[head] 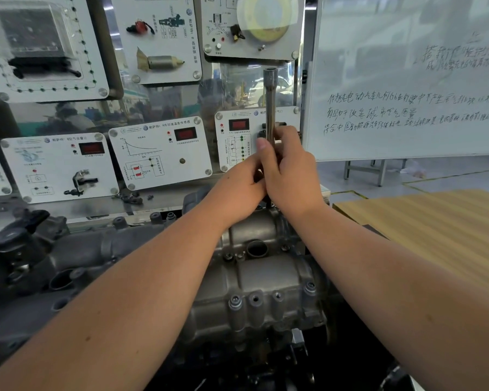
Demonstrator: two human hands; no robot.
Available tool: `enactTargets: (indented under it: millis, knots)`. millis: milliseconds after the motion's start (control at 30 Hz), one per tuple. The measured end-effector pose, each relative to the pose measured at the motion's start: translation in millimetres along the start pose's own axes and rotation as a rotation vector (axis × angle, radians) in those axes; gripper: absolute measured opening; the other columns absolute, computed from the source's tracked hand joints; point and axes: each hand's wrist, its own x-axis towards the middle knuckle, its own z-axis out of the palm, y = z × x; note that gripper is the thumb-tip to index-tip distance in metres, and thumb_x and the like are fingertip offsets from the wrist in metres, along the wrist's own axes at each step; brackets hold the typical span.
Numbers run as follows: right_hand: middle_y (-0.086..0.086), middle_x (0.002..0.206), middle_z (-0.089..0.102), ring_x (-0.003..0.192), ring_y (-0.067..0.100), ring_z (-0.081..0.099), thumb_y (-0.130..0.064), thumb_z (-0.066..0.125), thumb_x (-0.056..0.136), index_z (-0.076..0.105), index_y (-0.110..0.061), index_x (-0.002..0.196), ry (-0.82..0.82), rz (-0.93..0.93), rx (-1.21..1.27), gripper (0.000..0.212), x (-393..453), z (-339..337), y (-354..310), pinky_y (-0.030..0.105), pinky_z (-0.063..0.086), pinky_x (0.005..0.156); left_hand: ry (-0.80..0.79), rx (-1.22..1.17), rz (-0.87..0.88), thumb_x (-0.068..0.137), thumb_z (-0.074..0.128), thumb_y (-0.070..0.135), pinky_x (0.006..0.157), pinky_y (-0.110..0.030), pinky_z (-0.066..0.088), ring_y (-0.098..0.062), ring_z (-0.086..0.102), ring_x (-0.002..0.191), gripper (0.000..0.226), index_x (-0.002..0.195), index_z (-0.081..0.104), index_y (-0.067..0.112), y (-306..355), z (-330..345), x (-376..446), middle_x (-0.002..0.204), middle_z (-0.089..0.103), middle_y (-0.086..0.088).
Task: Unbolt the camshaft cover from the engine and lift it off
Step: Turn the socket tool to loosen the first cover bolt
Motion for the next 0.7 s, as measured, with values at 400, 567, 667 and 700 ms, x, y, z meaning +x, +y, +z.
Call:
enactTargets:
  millis: [400,567,667,700]
  knots:
    - [-0.009,0.073,0.06,0.067,0.009,0.059,-0.034,0.046,0.106,0.054,-0.019,0.102,0.006,-0.003,-0.022,0.018,0.8,0.5,1.2,0.032,0.042,0.06,-0.012,0.01,-0.017,0.107,0.048,0.027,0.089,-0.025,0.055,0.007,0.064,0.095,0.04,0.146,0.049,0.037,0.2,0.0,-0.2,0.111,0.068,0.02]
    - [-0.013,0.083,0.062,0.076,0.011,0.063,-0.036,0.05,0.104,0.052,-0.018,0.118,0.011,0.01,-0.004,0.022,0.9,0.9,1.3,0.03,0.047,0.063,0.005,-0.001,-0.016,0.104,0.052,0.022,0.09,-0.04,0.057,-0.014,0.069,0.099,0.039,0.141,0.052,0.036,0.2,1.3,-0.2,0.11,0.073,0.004]
    - [-0.005,0.074,0.059,0.069,0.015,0.059,-0.032,0.044,0.106,0.049,-0.018,0.095,0.018,-0.016,-0.045,0.018,0.6,0.4,0.5,0.036,0.045,0.06,-0.006,-0.025,-0.032,0.106,0.05,0.026,0.094,-0.036,0.055,-0.013,0.067,0.106,0.038,0.142,0.051,0.034,-1.4,2.7,-0.2,0.118,0.071,0.007]
    - [0.001,0.074,0.061,0.07,0.019,0.06,-0.03,0.042,0.107,0.049,-0.017,0.091,0.017,-0.018,-0.044,0.022,0.6,0.4,0.1,0.04,0.047,0.062,-0.014,-0.031,-0.033,0.107,0.048,0.028,0.096,-0.031,0.054,-0.011,0.066,0.108,0.038,0.144,0.05,0.035,-1.8,2.8,-0.2,0.122,0.069,0.011]
